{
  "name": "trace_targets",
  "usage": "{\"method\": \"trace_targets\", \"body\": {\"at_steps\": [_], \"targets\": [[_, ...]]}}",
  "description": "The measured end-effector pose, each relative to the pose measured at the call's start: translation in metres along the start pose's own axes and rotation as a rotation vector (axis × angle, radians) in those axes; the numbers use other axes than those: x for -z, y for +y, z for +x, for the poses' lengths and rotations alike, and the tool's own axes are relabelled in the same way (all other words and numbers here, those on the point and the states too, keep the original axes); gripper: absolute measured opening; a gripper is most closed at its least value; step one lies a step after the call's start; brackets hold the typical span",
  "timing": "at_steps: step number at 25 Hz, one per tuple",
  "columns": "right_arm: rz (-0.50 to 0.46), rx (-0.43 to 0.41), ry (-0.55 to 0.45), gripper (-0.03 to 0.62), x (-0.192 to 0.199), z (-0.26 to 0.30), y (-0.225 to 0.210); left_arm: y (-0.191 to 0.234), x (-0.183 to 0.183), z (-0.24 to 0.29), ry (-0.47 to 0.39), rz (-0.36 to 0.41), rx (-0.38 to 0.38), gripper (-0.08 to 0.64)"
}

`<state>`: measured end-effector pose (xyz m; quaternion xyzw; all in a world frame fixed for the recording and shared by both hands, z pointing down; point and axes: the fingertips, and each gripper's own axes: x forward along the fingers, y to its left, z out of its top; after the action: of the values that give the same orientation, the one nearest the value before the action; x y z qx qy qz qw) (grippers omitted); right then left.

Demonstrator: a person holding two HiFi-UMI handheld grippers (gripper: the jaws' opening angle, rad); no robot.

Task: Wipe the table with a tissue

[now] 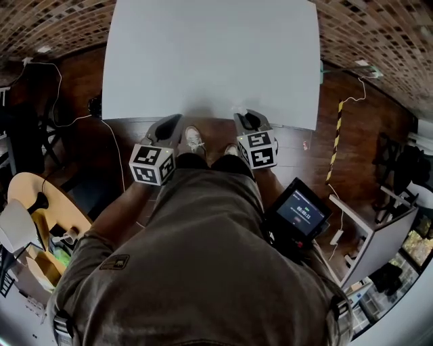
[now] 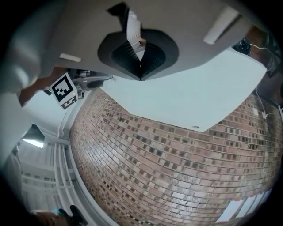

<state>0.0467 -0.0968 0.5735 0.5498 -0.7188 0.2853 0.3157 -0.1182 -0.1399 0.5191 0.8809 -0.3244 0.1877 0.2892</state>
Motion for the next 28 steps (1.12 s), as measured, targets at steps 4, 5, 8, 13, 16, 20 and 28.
{"method": "trace_targets", "body": {"at_steps": [4, 5, 8, 13, 16, 20, 28], "targets": [[-0.012, -0.034, -0.069, 0.066, -0.012, -0.028, 0.005, -0.027, -0.007, 0.001, -0.039, 0.024, 0.014, 0.002], [-0.01, -0.046, -0.093, 0.066, -0.016, -0.034, 0.006, -0.033, -0.009, 0.001, -0.05, 0.033, 0.015, 0.002], [0.007, -0.082, -0.172, 0.066, -0.023, -0.058, 0.008, -0.054, -0.012, -0.002, -0.084, 0.062, 0.003, 0.002], [0.033, -0.126, -0.286, 0.066, -0.021, -0.11, 0.002, -0.1, -0.008, -0.012, -0.136, 0.085, -0.037, 0.002], [0.032, -0.155, -0.344, 0.066, -0.013, -0.142, -0.004, -0.129, 0.0, -0.018, -0.162, 0.085, -0.064, 0.002], [0.028, -0.182, -0.397, 0.066, 0.008, -0.182, -0.015, -0.167, 0.017, -0.026, -0.19, 0.077, -0.11, 0.002], [0.048, -0.221, -0.421, 0.066, 0.047, -0.23, -0.01, -0.219, 0.036, -0.058, -0.23, 0.085, -0.126, 0.002]]}}
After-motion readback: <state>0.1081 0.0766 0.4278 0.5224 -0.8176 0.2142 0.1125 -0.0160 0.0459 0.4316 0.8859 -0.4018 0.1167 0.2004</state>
